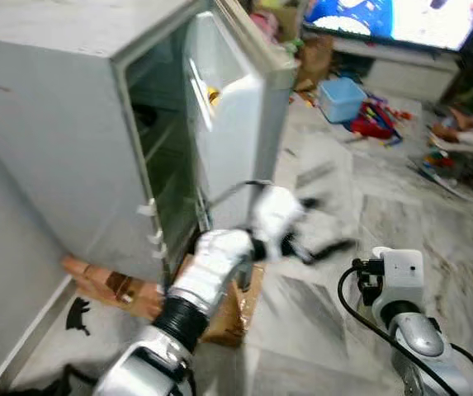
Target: Restocking fridge
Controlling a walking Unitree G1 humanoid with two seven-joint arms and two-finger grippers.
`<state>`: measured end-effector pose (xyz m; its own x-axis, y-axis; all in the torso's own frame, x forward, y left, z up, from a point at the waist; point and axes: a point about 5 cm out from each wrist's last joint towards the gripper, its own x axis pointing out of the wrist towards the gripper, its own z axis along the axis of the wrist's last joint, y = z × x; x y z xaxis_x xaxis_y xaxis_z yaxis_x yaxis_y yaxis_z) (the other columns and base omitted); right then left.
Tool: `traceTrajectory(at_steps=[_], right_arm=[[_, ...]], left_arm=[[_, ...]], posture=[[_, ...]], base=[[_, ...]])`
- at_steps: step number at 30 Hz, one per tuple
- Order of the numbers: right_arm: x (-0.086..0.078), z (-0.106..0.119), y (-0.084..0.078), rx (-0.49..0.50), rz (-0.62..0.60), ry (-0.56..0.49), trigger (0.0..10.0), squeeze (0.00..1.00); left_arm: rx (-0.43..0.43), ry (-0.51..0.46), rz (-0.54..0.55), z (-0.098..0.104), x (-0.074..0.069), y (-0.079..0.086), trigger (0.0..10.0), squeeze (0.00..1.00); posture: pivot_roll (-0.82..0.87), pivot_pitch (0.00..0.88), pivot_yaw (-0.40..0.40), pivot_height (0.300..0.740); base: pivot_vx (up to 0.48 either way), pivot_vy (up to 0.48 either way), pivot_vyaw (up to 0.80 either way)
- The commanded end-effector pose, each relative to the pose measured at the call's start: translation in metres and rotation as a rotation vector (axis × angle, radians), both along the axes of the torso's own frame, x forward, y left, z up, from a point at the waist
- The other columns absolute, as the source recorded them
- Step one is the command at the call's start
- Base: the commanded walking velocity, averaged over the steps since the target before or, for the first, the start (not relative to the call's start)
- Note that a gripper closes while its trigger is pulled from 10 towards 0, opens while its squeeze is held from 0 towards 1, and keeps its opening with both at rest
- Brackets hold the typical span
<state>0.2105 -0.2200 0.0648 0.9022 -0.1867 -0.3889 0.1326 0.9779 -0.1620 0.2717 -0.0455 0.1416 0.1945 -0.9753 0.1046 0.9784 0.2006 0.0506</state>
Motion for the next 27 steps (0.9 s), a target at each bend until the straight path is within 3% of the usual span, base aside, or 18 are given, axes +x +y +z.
traceTrajectory(at_steps=[1,4,6,7,9,12,14,15,16,17,20,21,27], right_arm=[[0.002,0.0,-0.005,0.004,-0.042,-0.002,10.0,0.0],[0.004,0.0,-0.004,0.004,-0.043,-0.007,10.0,0.0],[0.008,0.0,-0.002,0.011,-0.049,-0.013,10.0,0.0],[0.008,0.0,-0.002,0.011,-0.049,-0.013,10.0,0.0],[0.01,0.0,-0.002,0.013,-0.054,-0.023,10.0,0.0],[0.02,0.004,-0.004,0.008,-0.07,-0.057,10.0,0.0],[0.024,0.005,-0.006,0.015,-0.085,-0.075,10.0,0.0],[0.031,0.008,-0.005,0.02,-0.081,-0.092,10.0,0.0],[0.031,0.008,-0.005,0.02,-0.081,-0.092,10.0,0.0],[0.037,0.01,-0.004,0.022,-0.081,-0.111,10.0,0.0],[0.042,0.011,-0.003,0.014,-0.073,-0.125,10.0,0.0],[0.045,0.01,-0.002,0.016,-0.074,-0.137,10.0,0.0],[0.051,0.005,0.001,0.016,-0.055,-0.137,10.0,0.0]], left_arm=[[-0.011,-0.006,-0.017,0.006,-0.002,-0.001,10.0,0.0],[-0.009,-0.023,0.014,0.009,0.001,0.003,10.0,0.0],[-0.002,-0.044,0.198,0.01,0.019,0.031,10.0,0.0],[-0.002,-0.044,0.198,0.01,0.019,0.031,10.0,0.0],[0.018,-0.047,0.39,0.006,0.037,0.058,10.0,0.0],[0.073,-0.049,0.735,-0.007,0.055,0.126,10.0,0.0],[0.08,-0.031,0.804,-0.011,0.054,0.146,10.0,0.0],[0.101,-0.021,0.94,-0.02,0.05,0.179,10.0,0.0],[0.101,-0.021,0.94,-0.02,0.05,0.179,10.0,0.0],[0.13,-0.014,1.064,-0.028,0.044,0.206,10.0,0.0],[0.154,0.005,1.181,-0.037,0.035,0.227,10.0,0.0],[0.177,-0.001,1.254,-0.044,0.024,0.24,10.0,0.0],[0.201,0.054,1.313,-0.063,0.002,0.242,10.0,0.0]], posture=[[-0.04,0.0,-0.011,0.716],[-0.04,0.0,-0.008,0.716],[-0.03,0.0,-0.007,0.716],[-0.03,0.0,-0.007,0.716],[-0.02,0.0,-0.009,0.716],[0.0,0.0,-0.014,0.716],[0.01,0.0,-0.017,0.716],[0.02,0.0,-0.02,0.716],[0.02,0.0,-0.02,0.716],[0.03,0.0,-0.026,0.716],[0.05,0.0,-0.043,0.716],[0.06,0.0,-0.047,0.716],[0.06,0.0,-0.049,0.716]], base=[[0.0,0.0,0.0],[0.0,0.0,0.0],[0.0,0.0,0.0],[0.0,0.0,0.0],[0.0,0.0,0.0],[0.0,0.0,0.0],[0.0,0.0,0.0],[0.0,0.0,0.0],[0.0,0.0,0.0],[0.0,0.0,0.0],[0.0,0.0,0.0],[0.0,0.0,0.0],[0.0,0.0,0.0]])
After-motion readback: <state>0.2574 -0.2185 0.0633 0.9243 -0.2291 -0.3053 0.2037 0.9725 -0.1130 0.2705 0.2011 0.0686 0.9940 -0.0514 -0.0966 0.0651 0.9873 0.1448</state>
